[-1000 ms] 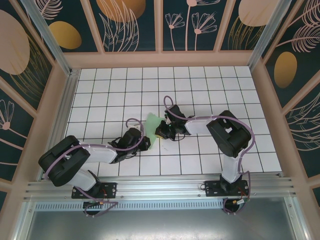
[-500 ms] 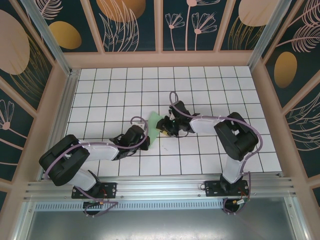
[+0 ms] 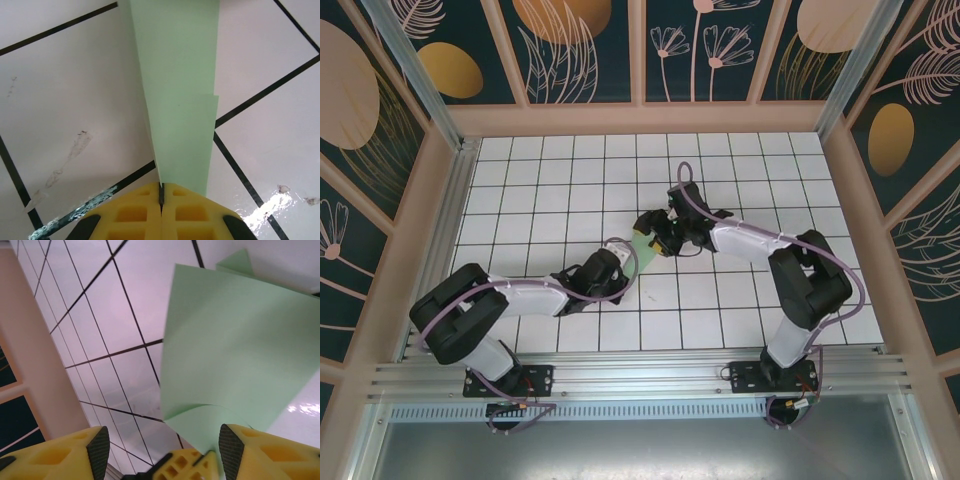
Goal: Fold a paper plane with a square sheet of paper (pick it up from the middle)
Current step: Fold the wing for the fifth time at the center of the table.
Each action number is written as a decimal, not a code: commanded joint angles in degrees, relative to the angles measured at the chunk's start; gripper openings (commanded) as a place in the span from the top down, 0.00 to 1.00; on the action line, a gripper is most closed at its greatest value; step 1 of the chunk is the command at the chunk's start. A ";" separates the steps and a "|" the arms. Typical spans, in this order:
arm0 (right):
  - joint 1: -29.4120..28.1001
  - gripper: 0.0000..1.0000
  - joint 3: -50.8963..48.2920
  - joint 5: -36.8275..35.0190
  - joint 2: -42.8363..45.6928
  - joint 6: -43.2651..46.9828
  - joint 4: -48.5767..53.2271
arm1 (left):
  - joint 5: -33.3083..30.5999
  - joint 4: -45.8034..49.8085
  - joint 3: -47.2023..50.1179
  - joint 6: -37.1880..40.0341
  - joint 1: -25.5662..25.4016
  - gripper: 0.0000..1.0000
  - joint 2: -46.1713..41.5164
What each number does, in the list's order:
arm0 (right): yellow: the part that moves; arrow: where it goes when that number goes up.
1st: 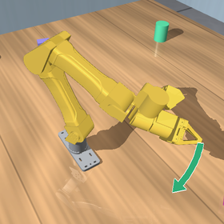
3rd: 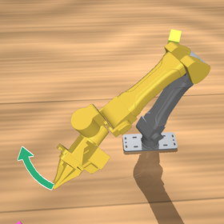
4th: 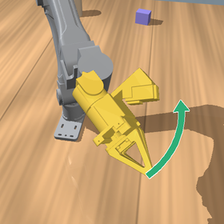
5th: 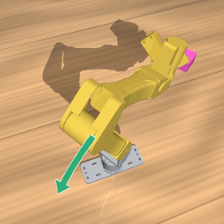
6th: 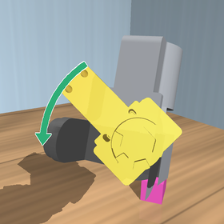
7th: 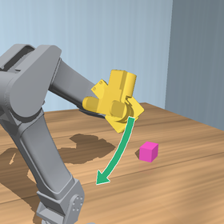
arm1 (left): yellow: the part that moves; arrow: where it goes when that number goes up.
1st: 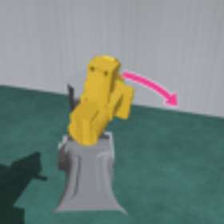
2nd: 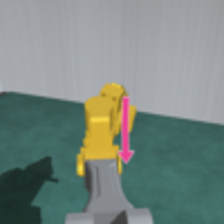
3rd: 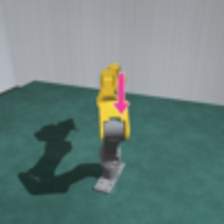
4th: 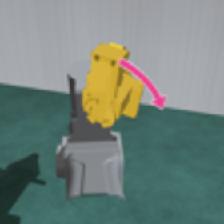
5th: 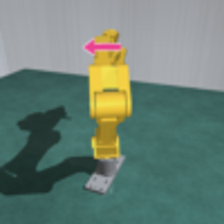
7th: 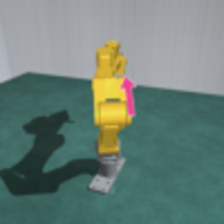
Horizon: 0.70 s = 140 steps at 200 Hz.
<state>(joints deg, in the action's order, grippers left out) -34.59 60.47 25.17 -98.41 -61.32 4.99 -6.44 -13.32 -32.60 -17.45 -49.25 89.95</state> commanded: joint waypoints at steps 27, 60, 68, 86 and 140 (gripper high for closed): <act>-0.91 0.41 5.14 2.62 -6.25 -0.30 6.00 | -6.63 3.22 -1.77 3.77 -2.06 0.98 2.59; -1.68 0.42 8.99 3.39 -9.86 1.52 8.10 | -7.68 2.84 -1.72 4.38 -2.69 0.98 2.65; -1.99 0.42 10.08 3.59 -10.75 2.21 8.87 | -7.84 2.70 -1.71 4.60 -2.86 0.98 2.60; -2.71 0.41 11.89 3.41 -12.30 3.70 10.40 | -8.56 2.81 -1.77 5.19 -3.16 0.99 2.60; -3.60 0.38 15.33 2.03 -15.34 7.47 13.92 | -10.13 3.84 -2.37 6.02 -4.03 0.99 3.20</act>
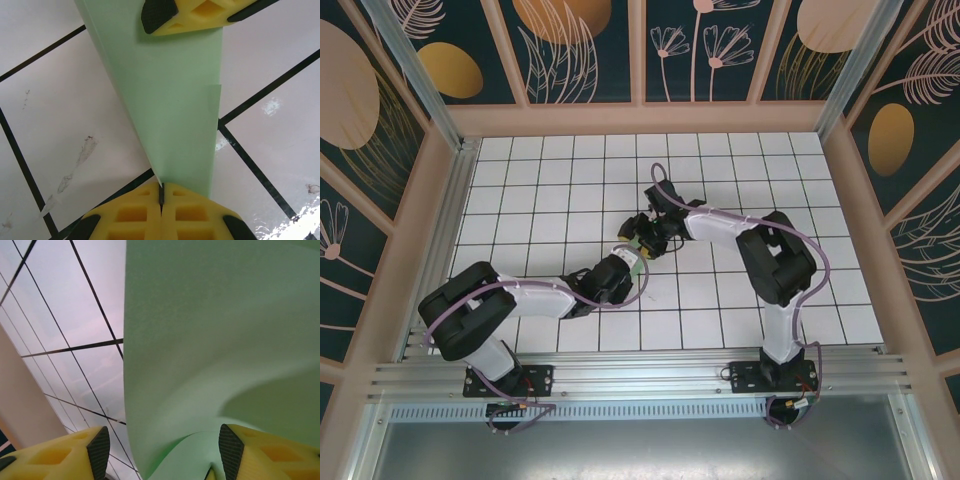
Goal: Fold a paper plane with a square sheet of paper (pick it up from the middle)
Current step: Fold the wing for the fifth time at the center of the table.
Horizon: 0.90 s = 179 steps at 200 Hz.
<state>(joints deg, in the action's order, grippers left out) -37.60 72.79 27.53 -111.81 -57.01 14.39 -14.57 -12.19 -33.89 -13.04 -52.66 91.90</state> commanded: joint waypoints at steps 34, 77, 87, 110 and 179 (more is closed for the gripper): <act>-0.79 0.48 4.28 -2.93 -2.48 4.94 6.73 | -2.73 3.47 -1.52 1.89 -0.80 0.99 1.61; -0.80 0.64 4.53 -5.42 -1.48 5.44 7.88 | -3.41 4.06 -1.63 1.71 -0.78 0.99 1.64; -0.78 0.67 4.46 -5.72 -1.31 5.34 7.84 | -3.53 4.06 -1.49 1.54 -0.80 0.98 1.62; -0.83 0.80 4.13 -5.74 -0.91 5.15 7.67 | -3.79 4.02 -1.25 1.02 -0.88 0.97 1.40; -0.46 0.98 -3.22 -5.63 3.65 2.67 -0.90 | -2.82 4.12 -0.68 -6.22 -0.81 0.62 -2.85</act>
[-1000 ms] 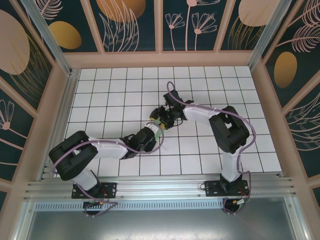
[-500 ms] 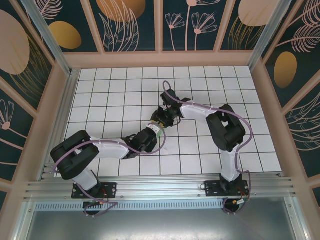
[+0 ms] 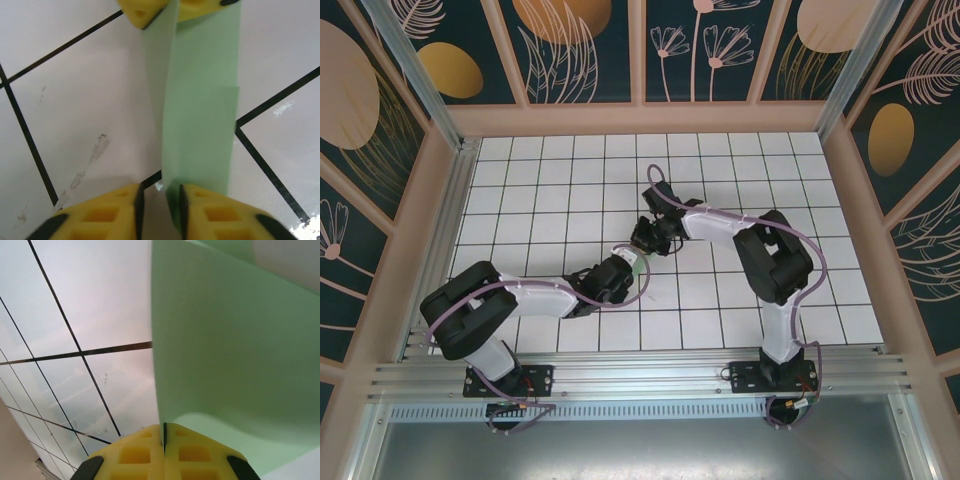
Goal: Fold a paper plane with a square sheet of paper (pick it up from the middle)
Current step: Fold the wing for the fifth time at the center of the table.
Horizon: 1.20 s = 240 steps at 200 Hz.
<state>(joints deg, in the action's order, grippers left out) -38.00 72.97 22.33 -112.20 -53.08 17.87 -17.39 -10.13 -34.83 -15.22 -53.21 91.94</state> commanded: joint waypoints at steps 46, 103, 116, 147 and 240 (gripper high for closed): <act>0.32 0.94 -10.35 0.21 7.63 -0.16 -12.60 | 3.39 1.67 1.71 -10.87 -0.27 0.39 -8.77; 0.72 0.93 -17.20 1.05 11.03 1.54 -21.83 | 11.99 -5.99 7.24 -28.35 0.90 0.37 -14.67; 0.92 0.93 -18.19 1.31 11.64 1.71 -23.15 | 15.56 -10.80 9.51 -33.30 1.41 0.43 -15.41; 1.52 0.93 -19.62 1.84 12.20 1.09 -24.81 | 20.80 -23.35 13.43 -43.62 1.42 0.60 -14.52; 1.79 0.93 -19.47 2.11 11.96 0.86 -24.51 | 14.52 -17.26 10.22 -44.03 1.40 0.89 -6.70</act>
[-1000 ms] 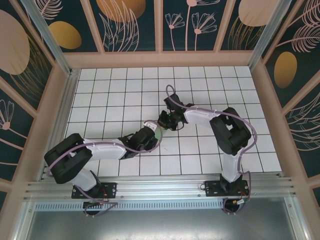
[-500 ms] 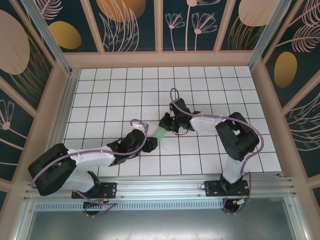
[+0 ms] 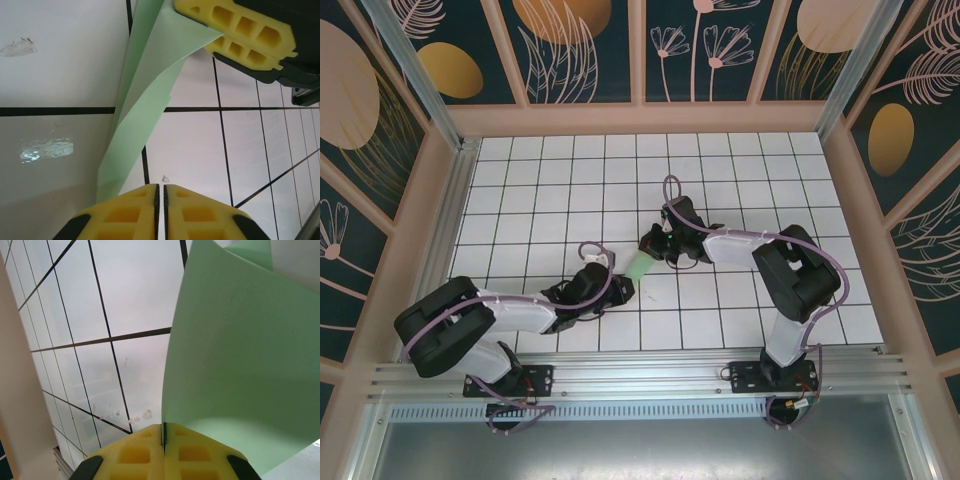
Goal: Fold a paper plane with a square sheet of paper (pick it up from the middle)
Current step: Fold the wing for the fifth time at the center of the table.
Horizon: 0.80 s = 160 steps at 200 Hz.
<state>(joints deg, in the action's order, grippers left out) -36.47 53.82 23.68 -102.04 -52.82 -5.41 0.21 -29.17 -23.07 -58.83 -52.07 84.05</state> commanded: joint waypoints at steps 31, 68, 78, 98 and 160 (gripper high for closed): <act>0.32 0.93 -0.07 0.97 1.59 0.92 -0.68 | -4.78 3.83 -1.45 -0.21 0.28 0.92 2.96; 0.26 0.92 0.23 1.19 1.34 1.31 -0.02 | -3.13 2.43 -1.27 -0.45 0.18 0.94 5.63; 0.31 0.92 0.15 1.19 1.33 1.58 0.12 | -3.00 2.44 -1.35 -0.50 0.21 0.94 5.94; 0.26 0.93 0.05 1.22 1.35 3.11 0.57 | -3.33 3.25 -1.39 -0.59 0.15 0.94 6.13; 1.27 0.97 -1.13 -0.04 1.82 12.05 2.16 | -4.30 6.67 -2.14 1.09 0.21 0.95 5.12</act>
<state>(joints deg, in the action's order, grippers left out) -36.07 53.82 24.25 -102.04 -46.37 -4.62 -3.05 -26.57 -24.58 -58.78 -52.07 89.06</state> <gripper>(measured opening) 0.065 0.065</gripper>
